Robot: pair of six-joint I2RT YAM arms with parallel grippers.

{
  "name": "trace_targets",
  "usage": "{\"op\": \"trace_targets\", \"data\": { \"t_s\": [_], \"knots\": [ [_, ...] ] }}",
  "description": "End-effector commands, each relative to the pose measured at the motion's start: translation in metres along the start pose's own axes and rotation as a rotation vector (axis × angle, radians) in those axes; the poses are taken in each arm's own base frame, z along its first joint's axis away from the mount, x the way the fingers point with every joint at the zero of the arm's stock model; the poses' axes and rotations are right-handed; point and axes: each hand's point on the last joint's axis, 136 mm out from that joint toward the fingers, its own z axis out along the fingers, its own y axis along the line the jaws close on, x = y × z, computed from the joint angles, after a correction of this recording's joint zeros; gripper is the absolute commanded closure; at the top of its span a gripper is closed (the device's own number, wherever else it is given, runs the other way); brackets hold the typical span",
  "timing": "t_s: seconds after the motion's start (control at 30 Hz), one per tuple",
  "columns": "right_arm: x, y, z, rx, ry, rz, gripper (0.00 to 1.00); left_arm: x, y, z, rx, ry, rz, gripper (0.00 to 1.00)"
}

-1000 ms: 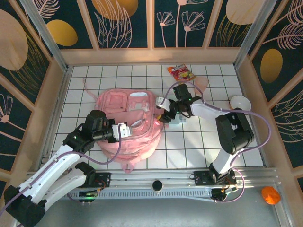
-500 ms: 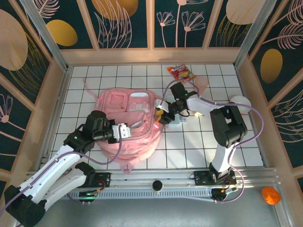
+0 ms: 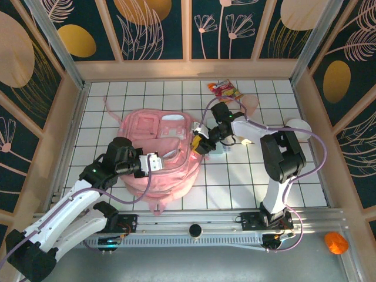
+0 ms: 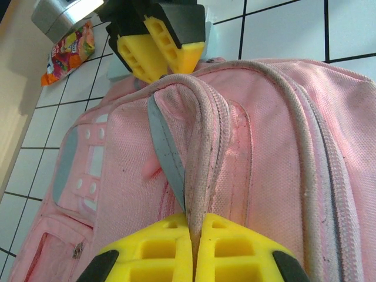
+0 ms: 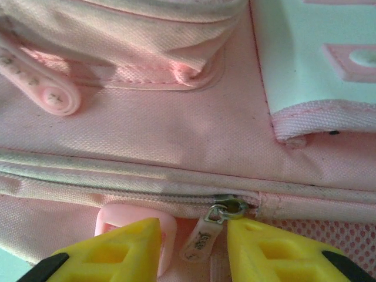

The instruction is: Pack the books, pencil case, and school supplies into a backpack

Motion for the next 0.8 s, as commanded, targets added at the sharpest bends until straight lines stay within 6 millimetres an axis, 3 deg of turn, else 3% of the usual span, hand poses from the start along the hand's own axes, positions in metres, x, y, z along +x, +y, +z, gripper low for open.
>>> {"op": "trace_targets", "data": {
  "t_s": [0.0,0.07,0.17,0.23,0.37,0.53,0.77],
  "knots": [
    [-0.002,-0.001,0.006,-0.026,-0.009,0.042,0.63,-0.030,0.025,-0.007,-0.096,-0.114,0.060,1.00],
    [0.000,-0.004,0.007,-0.012,-0.006,0.050,0.58,-0.031,0.025,-0.007,-0.097,-0.122,0.057,1.00],
    [0.003,-0.012,0.008,0.030,0.003,0.064,0.60,-0.033,0.026,-0.007,-0.101,-0.129,0.054,1.00],
    [0.004,-0.015,0.007,0.047,0.009,0.071,0.65,-0.033,0.027,-0.007,-0.106,-0.126,0.049,1.00],
    [0.000,-0.016,-0.001,0.089,0.003,0.069,0.85,-0.027,0.034,-0.004,-0.140,-0.103,0.015,1.00],
    [-0.023,-0.001,-0.020,0.099,-0.062,0.059,1.00,-0.012,0.041,0.003,-0.171,-0.032,-0.034,1.00],
    [-0.044,0.021,-0.035,0.087,-0.127,0.082,1.00,-0.002,0.055,0.008,-0.230,0.029,-0.074,1.00]
  ]
}}
